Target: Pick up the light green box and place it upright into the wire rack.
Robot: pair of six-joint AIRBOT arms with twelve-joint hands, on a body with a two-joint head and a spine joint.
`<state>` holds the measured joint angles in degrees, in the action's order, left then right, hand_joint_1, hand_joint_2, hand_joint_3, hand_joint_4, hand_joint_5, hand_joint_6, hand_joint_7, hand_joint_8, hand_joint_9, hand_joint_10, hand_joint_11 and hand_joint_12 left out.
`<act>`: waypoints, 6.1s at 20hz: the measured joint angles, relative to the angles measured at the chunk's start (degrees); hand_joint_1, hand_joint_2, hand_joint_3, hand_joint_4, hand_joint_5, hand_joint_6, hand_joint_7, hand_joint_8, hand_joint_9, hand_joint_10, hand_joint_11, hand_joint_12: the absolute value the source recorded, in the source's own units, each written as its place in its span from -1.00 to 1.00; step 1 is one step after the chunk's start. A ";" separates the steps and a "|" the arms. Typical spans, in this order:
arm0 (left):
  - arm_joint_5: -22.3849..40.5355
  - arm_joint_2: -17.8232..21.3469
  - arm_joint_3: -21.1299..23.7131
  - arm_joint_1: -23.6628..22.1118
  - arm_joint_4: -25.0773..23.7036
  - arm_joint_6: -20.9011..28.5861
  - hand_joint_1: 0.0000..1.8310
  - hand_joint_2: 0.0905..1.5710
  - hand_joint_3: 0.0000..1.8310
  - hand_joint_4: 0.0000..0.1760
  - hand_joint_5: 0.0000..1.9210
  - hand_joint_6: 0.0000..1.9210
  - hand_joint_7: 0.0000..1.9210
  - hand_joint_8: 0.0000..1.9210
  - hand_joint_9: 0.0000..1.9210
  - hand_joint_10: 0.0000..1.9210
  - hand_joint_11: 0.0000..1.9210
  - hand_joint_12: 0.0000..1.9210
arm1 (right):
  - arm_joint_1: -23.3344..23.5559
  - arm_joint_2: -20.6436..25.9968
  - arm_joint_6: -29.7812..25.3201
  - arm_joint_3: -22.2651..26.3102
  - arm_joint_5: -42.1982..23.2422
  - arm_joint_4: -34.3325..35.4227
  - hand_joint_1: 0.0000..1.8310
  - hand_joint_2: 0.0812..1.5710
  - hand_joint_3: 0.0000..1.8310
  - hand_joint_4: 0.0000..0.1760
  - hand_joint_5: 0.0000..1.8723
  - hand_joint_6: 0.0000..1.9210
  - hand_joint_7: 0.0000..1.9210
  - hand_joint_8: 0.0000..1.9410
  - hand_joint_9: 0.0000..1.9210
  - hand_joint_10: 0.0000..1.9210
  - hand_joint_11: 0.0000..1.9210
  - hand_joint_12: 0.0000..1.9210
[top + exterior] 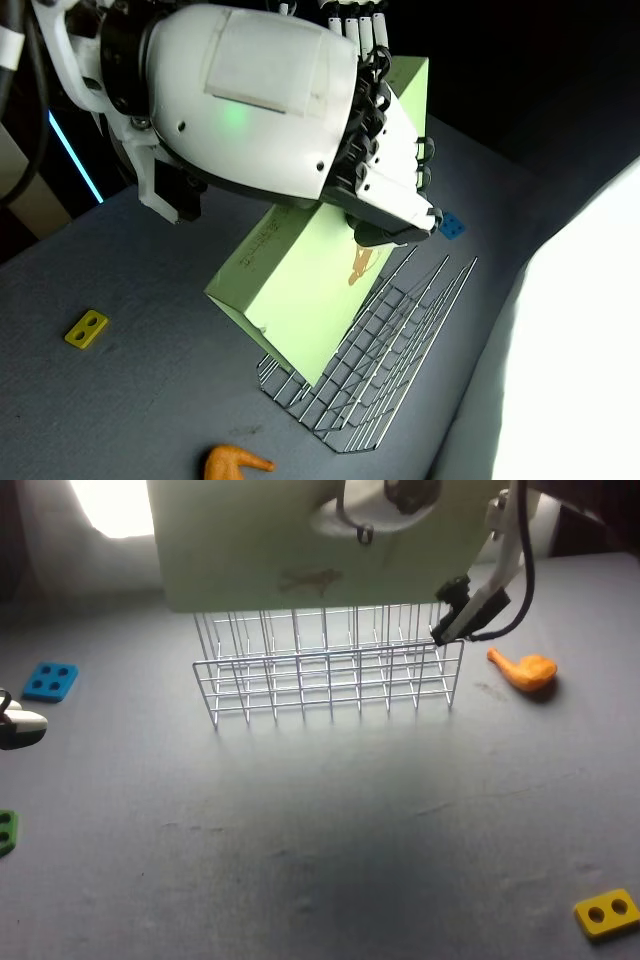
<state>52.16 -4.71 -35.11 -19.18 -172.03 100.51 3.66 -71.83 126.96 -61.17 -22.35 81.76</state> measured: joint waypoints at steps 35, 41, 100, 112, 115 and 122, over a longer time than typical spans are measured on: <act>-0.07 0.00 -2.19 0.07 0.00 0.00 -0.88 0.64 -1.00 -0.92 -0.92 -1.00 -0.94 -1.00 -0.93 -1.00 -1.00 -0.61 | -1.51 -4.00 8.24 -4.96 0.98 15.98 0.34 0.46 -1.00 -1.00 0.02 -0.07 -0.13 0.48 -0.34 0.62 -0.62 0.98; -0.02 -0.04 -2.75 0.07 0.00 -0.04 -0.86 0.63 -1.00 -0.94 -0.91 -1.00 -0.92 -1.00 -0.92 -1.00 -1.00 -0.56 | -3.63 -6.54 6.14 -8.92 1.53 16.20 0.35 0.45 -1.00 -1.00 0.04 -0.11 -0.14 0.49 -0.34 0.62 -0.62 0.96; 0.00 -0.07 -2.25 -0.24 0.00 -0.02 -0.88 0.64 -1.00 -0.84 -0.90 -1.00 -0.91 -1.00 -0.90 -1.00 -1.00 -0.59 | -4.22 0.98 -1.11 -7.32 6.67 -4.79 0.11 0.33 -1.00 -1.00 -0.44 -0.96 -0.43 -0.99 -0.68 0.16 -0.88 0.92; -0.04 -0.11 -2.25 0.04 0.00 -0.02 -0.87 0.61 -1.00 -1.00 -0.08 -0.50 -0.20 0.15 -0.35 0.41 -0.67 0.81 | -6.95 22.18 -22.36 11.69 6.84 -34.47 -1.00 0.63 -1.00 -1.00 -0.12 0.31 -0.03 0.26 -0.24 0.64 -0.44 1.00; -0.07 -0.11 -2.25 0.07 0.00 -0.04 -0.89 0.62 -1.00 -1.00 -0.21 0.12 -0.21 0.46 -0.33 0.62 -0.62 0.92 | -8.24 25.64 -22.43 16.13 8.41 -36.04 -1.00 0.64 -1.00 -1.00 -0.14 0.61 0.01 0.47 -0.14 0.78 -0.31 1.00; -0.04 -0.11 -2.25 0.09 0.00 -0.07 -0.91 0.63 -1.00 -1.00 -0.10 0.71 0.00 0.84 -0.08 0.95 -0.28 1.00 | -8.20 27.30 -22.38 20.31 8.72 -36.94 -0.98 0.67 -0.99 -1.00 0.10 0.91 0.28 0.80 0.25 0.98 0.18 1.00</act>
<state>52.12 -4.82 -37.36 -19.09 -172.03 100.44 -4.54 -44.53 104.57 -40.86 -13.63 44.82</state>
